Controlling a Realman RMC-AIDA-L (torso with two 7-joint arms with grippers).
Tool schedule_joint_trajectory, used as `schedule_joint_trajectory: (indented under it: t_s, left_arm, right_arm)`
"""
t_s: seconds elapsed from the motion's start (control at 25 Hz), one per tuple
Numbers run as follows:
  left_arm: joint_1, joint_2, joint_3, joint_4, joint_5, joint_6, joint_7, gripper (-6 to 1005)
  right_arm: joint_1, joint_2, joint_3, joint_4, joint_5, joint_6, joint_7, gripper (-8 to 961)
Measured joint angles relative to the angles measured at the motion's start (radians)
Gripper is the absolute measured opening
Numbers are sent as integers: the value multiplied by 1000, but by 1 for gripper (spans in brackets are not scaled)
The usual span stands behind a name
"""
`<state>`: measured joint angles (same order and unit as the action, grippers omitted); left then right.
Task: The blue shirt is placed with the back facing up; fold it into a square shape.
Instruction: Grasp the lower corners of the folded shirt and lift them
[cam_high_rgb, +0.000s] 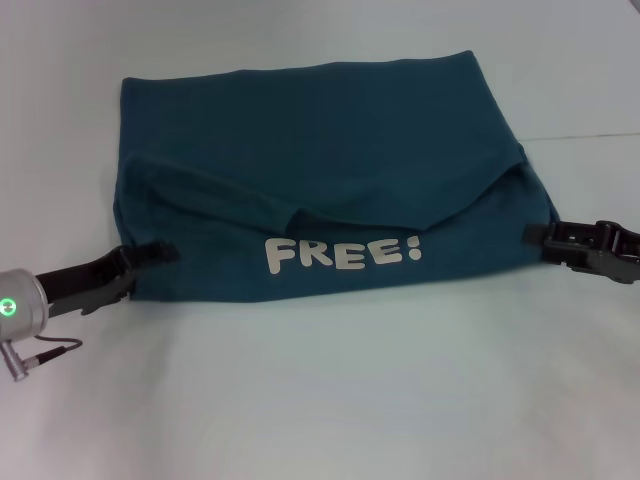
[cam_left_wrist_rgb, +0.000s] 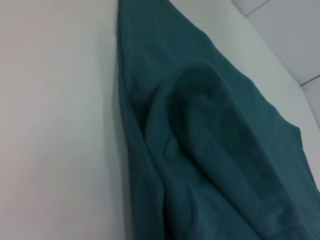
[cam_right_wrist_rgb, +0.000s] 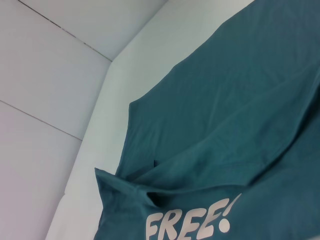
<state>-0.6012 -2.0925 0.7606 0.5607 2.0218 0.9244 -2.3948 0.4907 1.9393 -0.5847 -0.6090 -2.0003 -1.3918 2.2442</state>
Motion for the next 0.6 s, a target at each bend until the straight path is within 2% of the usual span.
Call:
schedule_joint_trajectory:
  t_s: [0.36, 0.6]
  left_arm:
    - [-13, 8, 10, 1, 44, 6, 0, 719]
    - [-17, 8, 17, 1, 48, 7, 0, 498]
  right_arm:
    - [0, 0, 2, 0, 0, 1, 0, 628]
    - [7, 0, 2, 0, -3, 2, 0, 624]
